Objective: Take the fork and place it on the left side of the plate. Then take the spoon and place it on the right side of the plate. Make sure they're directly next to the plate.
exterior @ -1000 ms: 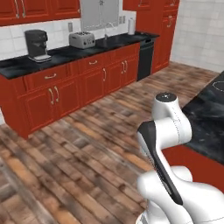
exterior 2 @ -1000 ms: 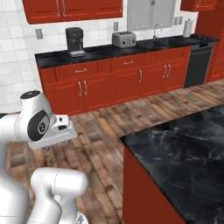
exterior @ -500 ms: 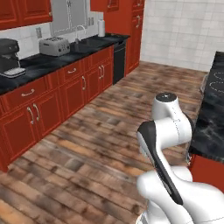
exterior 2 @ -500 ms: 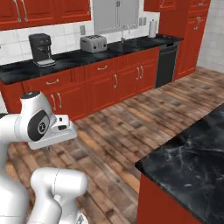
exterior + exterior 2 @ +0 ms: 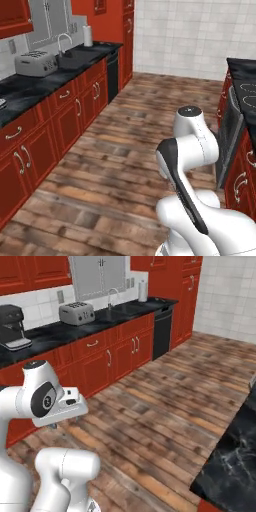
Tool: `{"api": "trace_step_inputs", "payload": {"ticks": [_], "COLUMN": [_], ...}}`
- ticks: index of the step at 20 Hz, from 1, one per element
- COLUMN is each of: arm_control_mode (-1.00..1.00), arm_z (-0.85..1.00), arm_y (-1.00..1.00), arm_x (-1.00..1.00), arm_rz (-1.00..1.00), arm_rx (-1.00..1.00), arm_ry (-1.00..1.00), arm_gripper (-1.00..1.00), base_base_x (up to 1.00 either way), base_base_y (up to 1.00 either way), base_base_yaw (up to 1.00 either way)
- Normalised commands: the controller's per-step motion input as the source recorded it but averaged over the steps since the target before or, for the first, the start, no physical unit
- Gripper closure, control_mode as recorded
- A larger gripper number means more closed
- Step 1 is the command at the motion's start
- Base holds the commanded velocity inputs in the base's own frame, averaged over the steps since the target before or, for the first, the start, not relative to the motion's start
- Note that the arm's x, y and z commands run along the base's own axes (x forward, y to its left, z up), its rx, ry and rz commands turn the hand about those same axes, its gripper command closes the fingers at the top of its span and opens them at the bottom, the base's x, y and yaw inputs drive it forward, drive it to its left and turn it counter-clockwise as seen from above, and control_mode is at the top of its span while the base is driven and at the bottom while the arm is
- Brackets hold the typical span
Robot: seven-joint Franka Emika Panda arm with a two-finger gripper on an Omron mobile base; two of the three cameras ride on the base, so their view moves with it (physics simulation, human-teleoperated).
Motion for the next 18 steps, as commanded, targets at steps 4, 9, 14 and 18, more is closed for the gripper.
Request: {"api": "trace_step_inputs", "payload": {"ticks": [4, 9, 14, 18], "arm_control_mode": [1.0, 1.0, 1.0, 1.0], "arm_z": [0.0, 0.0, 0.0, 0.0], "arm_y": [0.0, 0.0, 0.0, 0.0], "arm_x": [0.0, 0.0, 0.0, 0.0], "arm_rz": [0.0, 0.0, 0.0, 0.0], "arm_rx": [0.0, 0.0, 0.0, 0.0], "arm_ry": [0.0, 0.0, 0.0, 0.0], "arm_gripper": [-1.0, -1.0, -1.0, -1.0], "base_base_x": [1.0, 1.0, 1.0, 1.0], "base_base_y": [0.38, 0.24, 0.11, 0.09], "base_base_yaw": [-0.34, -0.28, -0.21, -0.19]}}
